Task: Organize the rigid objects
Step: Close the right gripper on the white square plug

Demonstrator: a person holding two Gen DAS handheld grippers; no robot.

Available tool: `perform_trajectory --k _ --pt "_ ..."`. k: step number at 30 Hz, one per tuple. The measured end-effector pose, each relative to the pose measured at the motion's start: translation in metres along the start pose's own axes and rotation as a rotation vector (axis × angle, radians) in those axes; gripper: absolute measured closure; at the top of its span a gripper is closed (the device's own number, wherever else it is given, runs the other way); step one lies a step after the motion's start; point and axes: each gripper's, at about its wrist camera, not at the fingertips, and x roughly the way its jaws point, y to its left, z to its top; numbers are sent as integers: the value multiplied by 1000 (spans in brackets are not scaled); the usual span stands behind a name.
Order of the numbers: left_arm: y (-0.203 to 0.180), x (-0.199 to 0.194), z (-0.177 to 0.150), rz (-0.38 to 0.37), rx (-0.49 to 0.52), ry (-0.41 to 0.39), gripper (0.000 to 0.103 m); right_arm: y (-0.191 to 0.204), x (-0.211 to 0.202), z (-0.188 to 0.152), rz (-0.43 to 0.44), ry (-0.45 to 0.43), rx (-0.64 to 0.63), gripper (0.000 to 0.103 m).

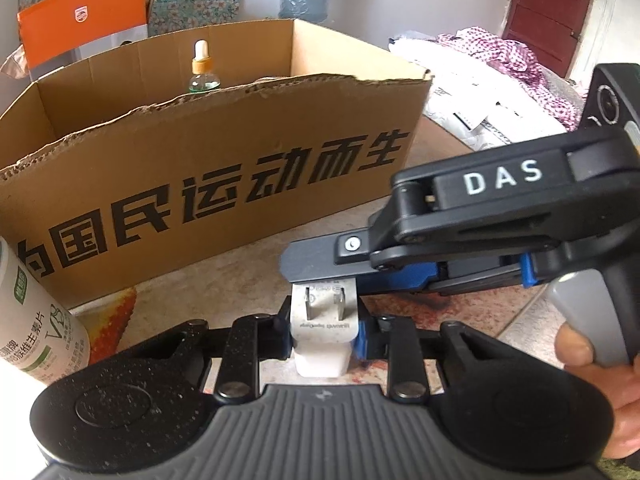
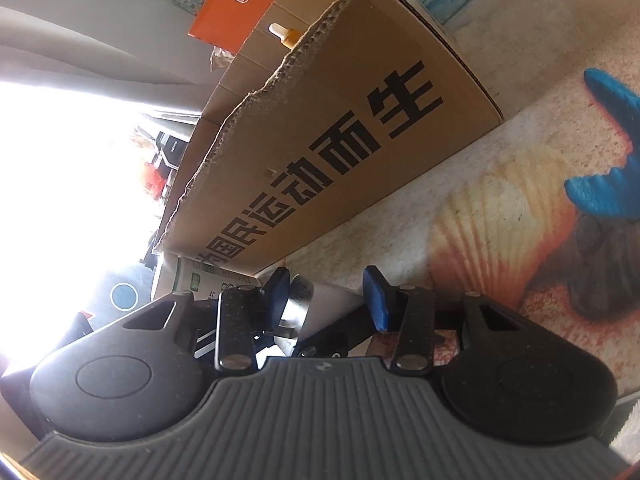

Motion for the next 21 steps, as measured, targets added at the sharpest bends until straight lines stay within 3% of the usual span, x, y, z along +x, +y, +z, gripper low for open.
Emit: perform_trajectory --k 11,21 --pt "-13 -29 7 5 10 -66 75 23 -20 -2 25 -46 -67 65" --pt "-7 -80 53 17 3 -197 75 82 -46 23 93 -126 -225 64"
